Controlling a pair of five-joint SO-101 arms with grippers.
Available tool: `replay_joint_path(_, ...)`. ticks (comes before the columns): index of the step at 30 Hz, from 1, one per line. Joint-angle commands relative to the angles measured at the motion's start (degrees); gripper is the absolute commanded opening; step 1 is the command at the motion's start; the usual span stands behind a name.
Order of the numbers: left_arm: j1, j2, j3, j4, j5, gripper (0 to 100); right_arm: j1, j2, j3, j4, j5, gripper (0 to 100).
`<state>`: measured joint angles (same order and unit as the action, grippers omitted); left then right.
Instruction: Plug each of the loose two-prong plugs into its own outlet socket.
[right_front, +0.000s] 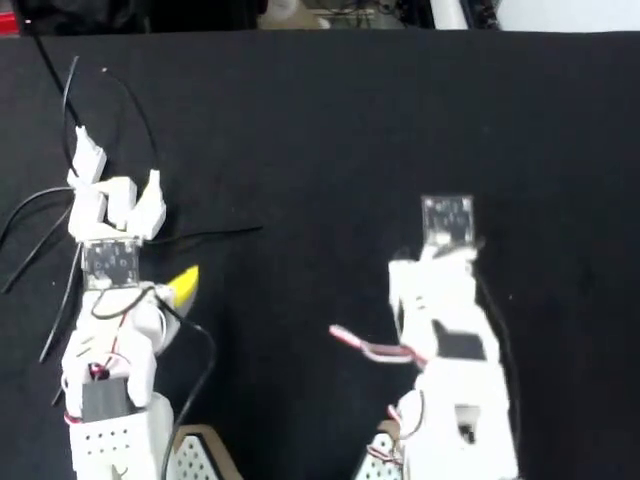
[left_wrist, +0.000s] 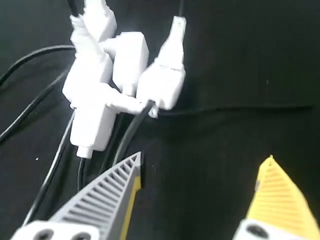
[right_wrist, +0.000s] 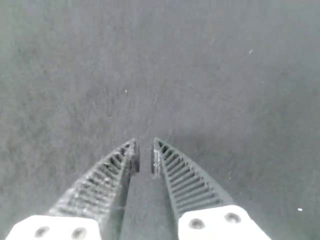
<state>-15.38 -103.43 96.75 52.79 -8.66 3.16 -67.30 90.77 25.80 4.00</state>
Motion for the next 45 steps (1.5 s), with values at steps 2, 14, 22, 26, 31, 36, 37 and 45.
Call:
replay_joint_path(2,0.7,0.1,0.7,0.8,-3.6,35,-0.5,-20.2,6.2,4.5,-0.2,4.7)
replay_joint_path(14,0.7,-0.4,0.7,8.6,-4.0,35,-0.5,-39.0,5.8,41.1,0.0,4.9)
replay_joint_path(22,0.1,-0.4,0.7,12.7,-4.0,35,-0.7,-39.1,5.8,48.1,-0.1,4.8)
replay_joint_path(26,0.1,-0.4,0.7,15.4,-4.0,35,-0.6,-39.1,5.8,48.1,-0.1,4.8)
replay_joint_path(31,0.1,-0.4,0.7,15.8,-3.5,35,-0.6,-39.1,5.8,48.1,-0.1,4.8)
replay_joint_path(36,0.1,-0.4,0.7,17.4,-3.9,35,-0.6,-39.1,5.8,48.1,-0.1,4.8)
replay_joint_path(37,0.1,-0.4,0.7,17.3,-3.9,35,-0.6,-39.1,5.8,48.1,-0.1,4.8)
replay_joint_path(45,0.4,-0.3,0.7,17.8,-3.6,35,-0.6,-39.1,5.8,48.1,-0.1,4.8)
